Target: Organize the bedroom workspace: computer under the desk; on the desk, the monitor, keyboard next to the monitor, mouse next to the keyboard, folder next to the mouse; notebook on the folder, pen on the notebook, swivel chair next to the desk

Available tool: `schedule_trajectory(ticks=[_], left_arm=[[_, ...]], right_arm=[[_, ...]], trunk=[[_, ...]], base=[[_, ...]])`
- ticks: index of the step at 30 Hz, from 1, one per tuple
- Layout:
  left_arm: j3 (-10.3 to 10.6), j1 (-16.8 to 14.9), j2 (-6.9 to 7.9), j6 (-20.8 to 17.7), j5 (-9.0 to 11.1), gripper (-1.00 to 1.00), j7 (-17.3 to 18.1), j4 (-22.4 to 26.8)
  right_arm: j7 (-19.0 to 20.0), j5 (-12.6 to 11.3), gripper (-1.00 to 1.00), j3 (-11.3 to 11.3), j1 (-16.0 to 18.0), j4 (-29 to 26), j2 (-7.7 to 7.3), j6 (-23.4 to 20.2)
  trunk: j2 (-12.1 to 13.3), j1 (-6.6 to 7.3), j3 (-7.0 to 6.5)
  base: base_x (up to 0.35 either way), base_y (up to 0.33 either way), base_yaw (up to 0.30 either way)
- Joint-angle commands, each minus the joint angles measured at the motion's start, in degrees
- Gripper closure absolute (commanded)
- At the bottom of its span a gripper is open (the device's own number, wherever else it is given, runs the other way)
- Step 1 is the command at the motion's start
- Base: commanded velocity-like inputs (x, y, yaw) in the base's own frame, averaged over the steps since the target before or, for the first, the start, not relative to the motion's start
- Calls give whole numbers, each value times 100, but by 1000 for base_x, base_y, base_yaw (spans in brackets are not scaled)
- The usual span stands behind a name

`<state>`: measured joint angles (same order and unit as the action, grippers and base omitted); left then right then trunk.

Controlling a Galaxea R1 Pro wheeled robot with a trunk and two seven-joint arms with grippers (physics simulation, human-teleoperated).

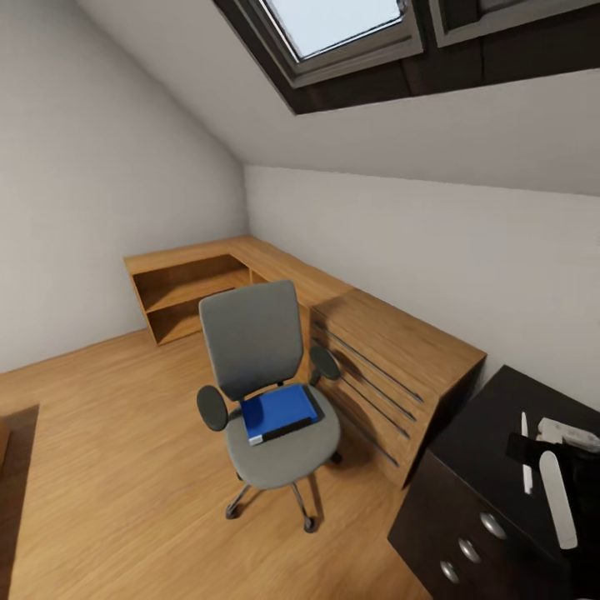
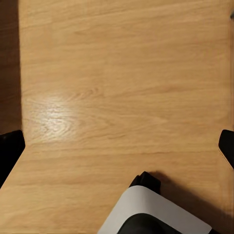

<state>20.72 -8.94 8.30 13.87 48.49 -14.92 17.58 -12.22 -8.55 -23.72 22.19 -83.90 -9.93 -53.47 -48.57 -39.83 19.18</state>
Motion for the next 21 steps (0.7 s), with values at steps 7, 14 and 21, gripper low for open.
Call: schedule_trajectory(ticks=[7, 14, 21], left_arm=[[22, -2, -76, 116, 49, -100, -33, 34], [25, -2, -140, 280, 55, -100, -40, 27], [38, -2, -162, 504, 56, -100, -39, 16]], right_arm=[[-47, -65, 100, 176, 102, 116, 32, 111], [-57, -133, 100, 80, 31, 18, 210, 10], [-60, -142, 100, 62, 14, -207, 227, -144]], trunk=[[-5, -2, 7], [-5, -2, 7], [-5, -2, 7]], base=[[154, 0, -10], [0, 0, 0], [19, 0, 0]])
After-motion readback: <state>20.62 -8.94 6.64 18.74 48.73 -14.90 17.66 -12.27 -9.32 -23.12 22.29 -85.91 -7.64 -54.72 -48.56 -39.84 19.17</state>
